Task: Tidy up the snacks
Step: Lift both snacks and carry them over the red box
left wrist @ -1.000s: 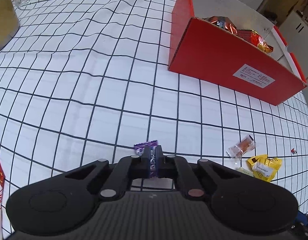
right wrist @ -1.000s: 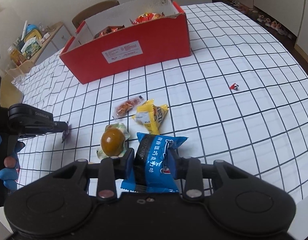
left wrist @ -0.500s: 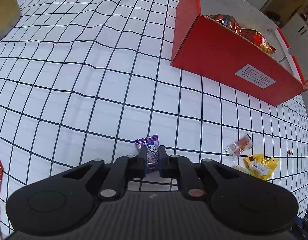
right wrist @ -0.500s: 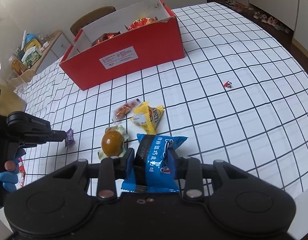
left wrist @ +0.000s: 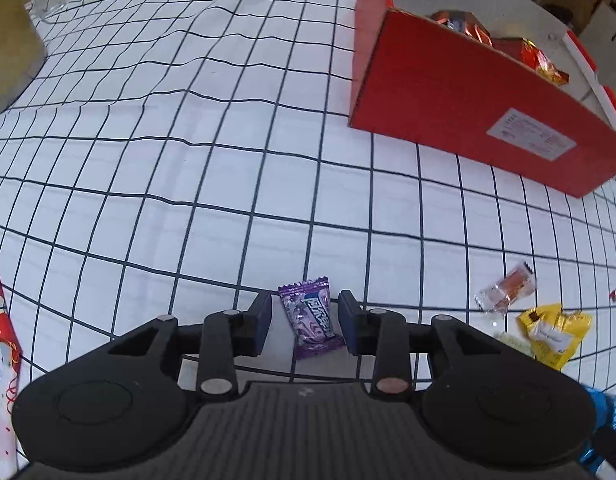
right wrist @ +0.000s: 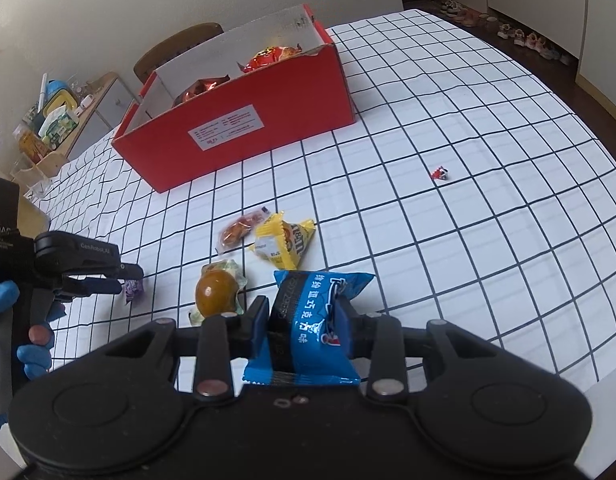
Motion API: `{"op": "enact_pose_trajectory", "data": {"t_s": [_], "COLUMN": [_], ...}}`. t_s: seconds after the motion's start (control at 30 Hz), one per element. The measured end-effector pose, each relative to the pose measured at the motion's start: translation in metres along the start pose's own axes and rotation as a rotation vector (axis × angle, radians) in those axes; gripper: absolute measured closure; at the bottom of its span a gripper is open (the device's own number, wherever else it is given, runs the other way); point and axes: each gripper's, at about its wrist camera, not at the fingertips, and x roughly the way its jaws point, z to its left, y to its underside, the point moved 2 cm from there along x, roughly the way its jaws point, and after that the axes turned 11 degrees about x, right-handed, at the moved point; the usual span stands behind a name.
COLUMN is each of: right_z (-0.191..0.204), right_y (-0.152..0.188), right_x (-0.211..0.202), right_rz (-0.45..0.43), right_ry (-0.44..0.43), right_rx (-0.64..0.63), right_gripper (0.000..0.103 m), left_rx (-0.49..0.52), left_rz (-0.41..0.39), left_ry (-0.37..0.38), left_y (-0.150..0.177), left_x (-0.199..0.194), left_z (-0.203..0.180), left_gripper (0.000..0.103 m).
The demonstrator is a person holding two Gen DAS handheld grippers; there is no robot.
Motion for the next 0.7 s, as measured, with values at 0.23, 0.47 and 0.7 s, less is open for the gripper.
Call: {"op": "enact_pose_trajectory", "data": {"t_s": [0.23, 0.47, 0.7], "right_z": [0.001, 0.000, 0.000], "right_y": [0.000, -0.001, -0.004], "right_x": [0.001, 0.001, -0.003], "right_rz": [0.003, 0.004, -0.007], "right_ry": [0.004, 0.005, 0.000], "right_rx": [-0.005, -0.010, -0.023], "right_gripper": [0.069, 0.069, 0.069], "left_rx": [0.060, 0.061, 0.022], "left_rz": [-0.020, -0.034, -0.054], "left_ry": [-0.021, 0.018, 0.068], "left_y": [0.002, 0.006, 0.007], "left_x": [-0.002, -0.004, -0.021], "left_z": [-0.010, -0.003, 0.002], "left_gripper": [0.081, 0.086, 0.086]}}
